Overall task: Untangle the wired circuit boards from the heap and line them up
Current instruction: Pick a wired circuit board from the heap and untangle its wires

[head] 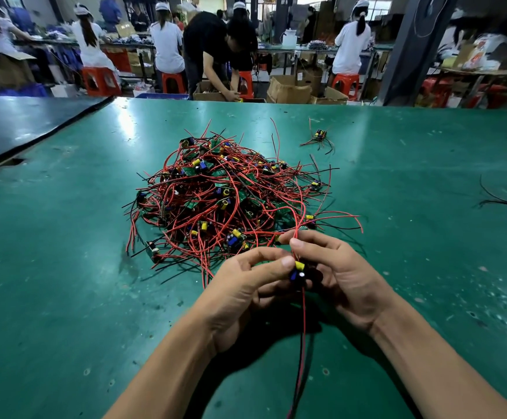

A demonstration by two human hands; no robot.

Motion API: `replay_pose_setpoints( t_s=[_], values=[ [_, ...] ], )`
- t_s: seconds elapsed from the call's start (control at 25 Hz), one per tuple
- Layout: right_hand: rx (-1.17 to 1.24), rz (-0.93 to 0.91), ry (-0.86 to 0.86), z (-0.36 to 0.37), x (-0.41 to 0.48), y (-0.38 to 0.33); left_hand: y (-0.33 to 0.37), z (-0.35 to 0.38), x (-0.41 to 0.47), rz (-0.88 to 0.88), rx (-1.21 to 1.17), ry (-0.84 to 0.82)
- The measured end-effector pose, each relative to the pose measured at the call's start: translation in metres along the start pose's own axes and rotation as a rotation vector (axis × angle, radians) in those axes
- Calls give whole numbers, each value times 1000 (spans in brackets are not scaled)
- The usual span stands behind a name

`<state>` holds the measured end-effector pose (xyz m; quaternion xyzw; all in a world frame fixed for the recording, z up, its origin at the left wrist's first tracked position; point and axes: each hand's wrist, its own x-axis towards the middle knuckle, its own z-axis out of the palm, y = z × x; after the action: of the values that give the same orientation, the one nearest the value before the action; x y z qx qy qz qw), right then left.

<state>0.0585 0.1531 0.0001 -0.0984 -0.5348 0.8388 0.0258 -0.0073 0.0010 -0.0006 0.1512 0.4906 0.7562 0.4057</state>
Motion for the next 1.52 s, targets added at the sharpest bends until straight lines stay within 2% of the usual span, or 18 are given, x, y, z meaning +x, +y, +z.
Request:
replay_pose_setpoints(
  t_s=[0.24,0.6,0.72,0.88,1.0,1.2,1.36,1.52],
  values=[
    [35,40,-25,0,0,-1,0,-1,2,-6,82,-23],
    [2,30,1,1,4,6,-4,0,9,-3,126,114],
    [21,-3,55,1,7,9,-6,0,10,-1,151,123],
    [-147,-67,135,0,8,15,-8,3,11,19,174,150],
    [-158,-96,176,0,8,16,-8,7,10,24,182,179],
    [-365,-243,371,-10,15,15,-6,11,9,31,241,209],
    [-220,-288,456,-20,21,10,-6,13,7,21,287,172],
    [-43,-309,388,-18,25,8,0,7,6,-21,268,139]
  ],
)
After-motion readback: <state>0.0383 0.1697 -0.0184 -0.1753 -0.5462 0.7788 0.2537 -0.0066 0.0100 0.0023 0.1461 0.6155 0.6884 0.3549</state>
